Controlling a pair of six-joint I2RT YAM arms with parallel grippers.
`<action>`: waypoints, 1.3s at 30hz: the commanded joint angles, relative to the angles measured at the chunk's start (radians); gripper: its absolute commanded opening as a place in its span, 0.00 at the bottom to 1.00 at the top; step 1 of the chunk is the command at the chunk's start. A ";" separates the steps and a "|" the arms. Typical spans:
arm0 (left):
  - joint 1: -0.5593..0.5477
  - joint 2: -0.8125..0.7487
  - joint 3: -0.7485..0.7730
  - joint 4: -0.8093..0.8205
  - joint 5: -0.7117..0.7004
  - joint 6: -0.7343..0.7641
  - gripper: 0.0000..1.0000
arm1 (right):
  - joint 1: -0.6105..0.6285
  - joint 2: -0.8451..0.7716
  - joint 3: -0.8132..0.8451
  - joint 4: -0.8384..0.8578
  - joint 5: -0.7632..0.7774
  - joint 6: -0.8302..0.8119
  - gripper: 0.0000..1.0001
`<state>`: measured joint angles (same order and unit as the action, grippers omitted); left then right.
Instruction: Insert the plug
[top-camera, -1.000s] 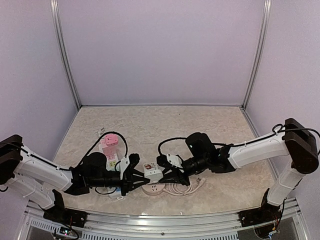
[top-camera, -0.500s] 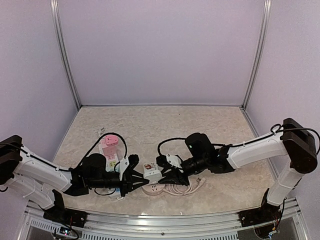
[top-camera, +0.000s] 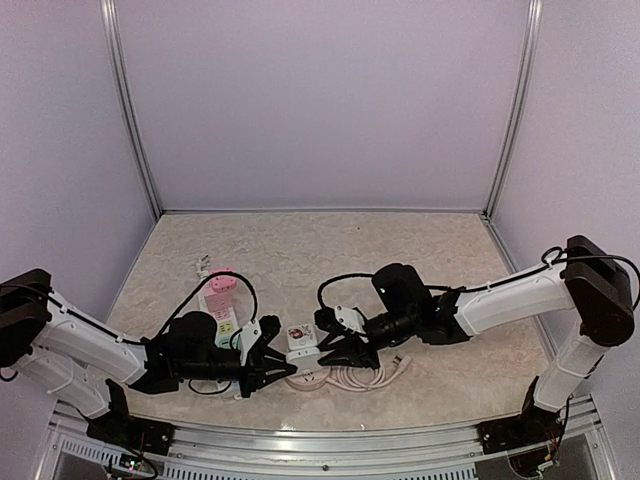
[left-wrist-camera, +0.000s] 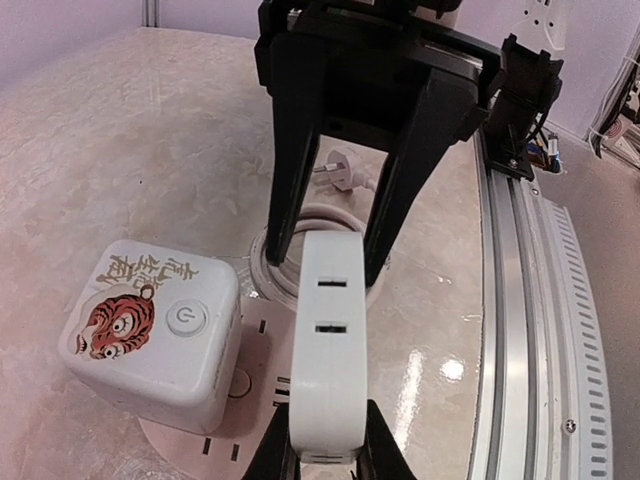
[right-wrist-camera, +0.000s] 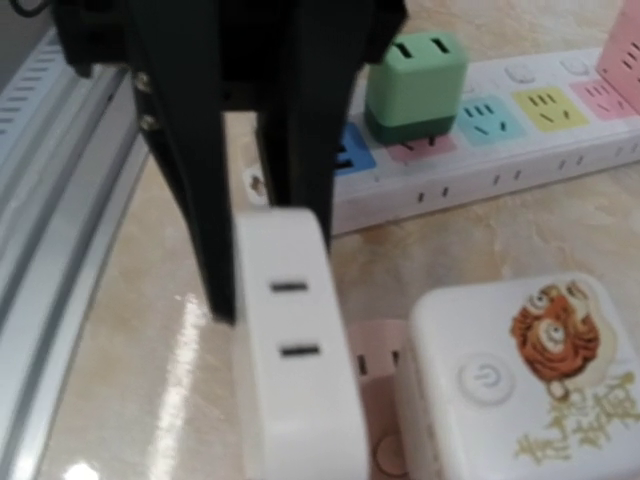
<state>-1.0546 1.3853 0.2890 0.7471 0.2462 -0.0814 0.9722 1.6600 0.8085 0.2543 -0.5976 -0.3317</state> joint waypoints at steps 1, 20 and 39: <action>-0.009 0.022 0.011 0.000 -0.016 -0.009 0.00 | -0.009 -0.021 -0.016 0.019 -0.042 0.018 0.24; 0.004 0.091 0.020 0.073 -0.083 0.024 0.00 | -0.009 0.028 0.004 0.012 -0.045 0.008 0.00; 0.022 0.134 0.024 0.098 -0.079 0.055 0.00 | -0.009 0.030 0.013 -0.003 0.011 -0.025 0.00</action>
<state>-1.0477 1.4998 0.2966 0.8242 0.1955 -0.0132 0.9615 1.6932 0.8032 0.2600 -0.5991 -0.3248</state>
